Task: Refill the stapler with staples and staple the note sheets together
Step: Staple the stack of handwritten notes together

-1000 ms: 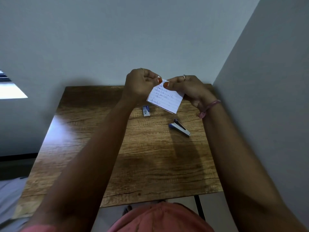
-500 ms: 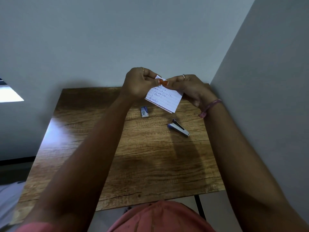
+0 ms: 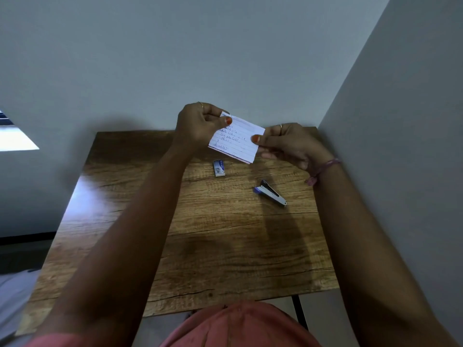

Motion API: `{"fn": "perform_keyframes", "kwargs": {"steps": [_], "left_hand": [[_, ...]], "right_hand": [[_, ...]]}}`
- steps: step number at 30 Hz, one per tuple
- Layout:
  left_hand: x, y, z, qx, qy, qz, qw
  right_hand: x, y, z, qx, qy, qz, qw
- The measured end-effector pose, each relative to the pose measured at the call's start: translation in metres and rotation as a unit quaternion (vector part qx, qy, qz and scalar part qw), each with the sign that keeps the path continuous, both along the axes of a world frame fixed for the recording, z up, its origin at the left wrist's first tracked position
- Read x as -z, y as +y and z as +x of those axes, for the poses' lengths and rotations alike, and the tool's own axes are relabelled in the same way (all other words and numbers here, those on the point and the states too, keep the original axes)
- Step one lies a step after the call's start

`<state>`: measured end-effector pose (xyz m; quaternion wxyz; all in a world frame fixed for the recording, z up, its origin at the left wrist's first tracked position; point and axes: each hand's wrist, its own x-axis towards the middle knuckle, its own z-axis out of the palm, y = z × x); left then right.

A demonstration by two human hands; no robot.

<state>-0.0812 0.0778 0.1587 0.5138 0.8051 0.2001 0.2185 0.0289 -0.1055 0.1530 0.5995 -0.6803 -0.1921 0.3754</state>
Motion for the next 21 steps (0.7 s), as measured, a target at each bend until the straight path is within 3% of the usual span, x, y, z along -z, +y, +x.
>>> {"fn": "perform_keyframes", "kwargs": {"steps": [8, 12, 15, 21], "left_hand": [[0.009, -0.004, 0.000, -0.039, -0.035, -0.080, 0.995], [0.029, -0.029, -0.007, -0.069, -0.157, -0.286, 0.943], [0.050, -0.057, -0.012, -0.069, -0.211, -0.331, 0.917], [0.059, -0.060, -0.006, -0.039, -0.175, -0.378, 0.908]], "right_hand": [[0.017, 0.010, -0.014, 0.046, 0.009, 0.031, 0.998], [0.018, 0.012, -0.014, 0.082, 0.020, 0.066, 0.994], [0.022, 0.015, -0.016, 0.095, 0.030, 0.085, 0.991], [0.033, 0.016, -0.022, 0.088, 0.052, 0.095, 0.990]]}}
